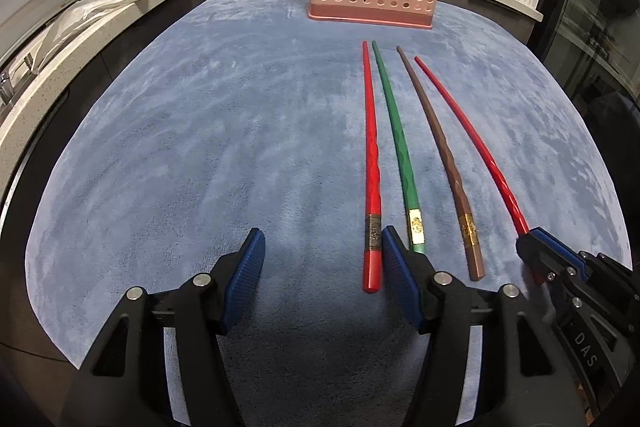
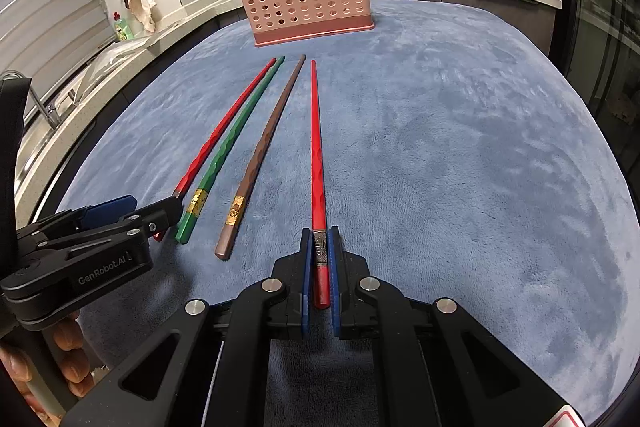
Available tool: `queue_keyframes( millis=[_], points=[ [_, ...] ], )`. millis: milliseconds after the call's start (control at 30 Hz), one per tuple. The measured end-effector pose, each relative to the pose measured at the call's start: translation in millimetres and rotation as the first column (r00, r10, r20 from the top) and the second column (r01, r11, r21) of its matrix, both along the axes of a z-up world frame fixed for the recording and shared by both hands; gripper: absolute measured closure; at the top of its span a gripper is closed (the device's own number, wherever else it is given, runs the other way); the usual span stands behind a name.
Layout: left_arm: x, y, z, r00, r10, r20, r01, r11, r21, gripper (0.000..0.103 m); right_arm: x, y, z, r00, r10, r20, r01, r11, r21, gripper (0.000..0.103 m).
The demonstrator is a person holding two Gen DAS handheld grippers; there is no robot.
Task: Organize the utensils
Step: 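Grasp a red chopstick with the right tool while the left tool grasps another red chopstick, then lift both red chopsticks and carry them over the pink holder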
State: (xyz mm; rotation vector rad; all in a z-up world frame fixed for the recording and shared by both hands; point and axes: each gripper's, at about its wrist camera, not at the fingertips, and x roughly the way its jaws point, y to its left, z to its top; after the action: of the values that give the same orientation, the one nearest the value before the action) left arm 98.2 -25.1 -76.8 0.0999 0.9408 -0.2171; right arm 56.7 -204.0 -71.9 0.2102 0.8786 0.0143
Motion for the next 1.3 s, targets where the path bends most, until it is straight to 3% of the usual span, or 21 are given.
queue_keyframes(
  millis=[100, 167, 267, 367, 667, 900, 1300],
  points=[
    [1.0, 0.2, 0.5, 1.0, 0.008, 0.002, -0.008, 1.0, 0.005, 0.057, -0.1, -0.2, -0.2, 1.0, 0.0, 0.0, 0.0, 1.0, 0.001, 0.096],
    [2.1, 1.4, 1.7, 1.0, 0.013, 0.004, -0.013, 1.0, 0.003, 0.072, -0.1, 0.1, -0.2, 1.0, 0.0, 0.0, 0.0, 1.0, 0.003, 0.096],
    [4.1, 4.0, 2.7, 1.0, 0.016, -0.003, -0.016, 1.0, -0.007, 0.085, -0.3, 0.0, -0.2, 1.0, 0.0, 0.0, 0.0, 1.0, 0.004, 0.096],
    [4.6, 5.8, 3.2, 1.0, 0.012, -0.007, -0.012, 1.0, -0.015, 0.09, -2.1, -0.5, 1.5, 1.0, -0.002, 0.002, 0.002, 1.0, 0.008, 0.096],
    [4.3, 12.0, 12.1, 1.0, 0.012, -0.012, -0.012, 1.0, -0.026, 0.092, -11.2, -12.2, 13.5, 0.999, -0.031, 0.031, 0.03, 0.999, 0.035, 0.096],
    [0.8, 17.0, 38.7, 1.0, 0.004, 0.014, -0.003, 0.999, -0.045, 0.092, -15.2, -21.0, 35.0, 0.996, -0.052, 0.07, 0.049, 0.997, 0.053, 0.096],
    [13.4, 24.5, 113.3, 0.993, 0.007, 0.114, 0.006, 0.994, -0.112, 0.095, -3.3, -44.8, 123.9, 0.968, -0.077, 0.239, 0.064, 0.996, 0.061, 0.096]
  ],
)
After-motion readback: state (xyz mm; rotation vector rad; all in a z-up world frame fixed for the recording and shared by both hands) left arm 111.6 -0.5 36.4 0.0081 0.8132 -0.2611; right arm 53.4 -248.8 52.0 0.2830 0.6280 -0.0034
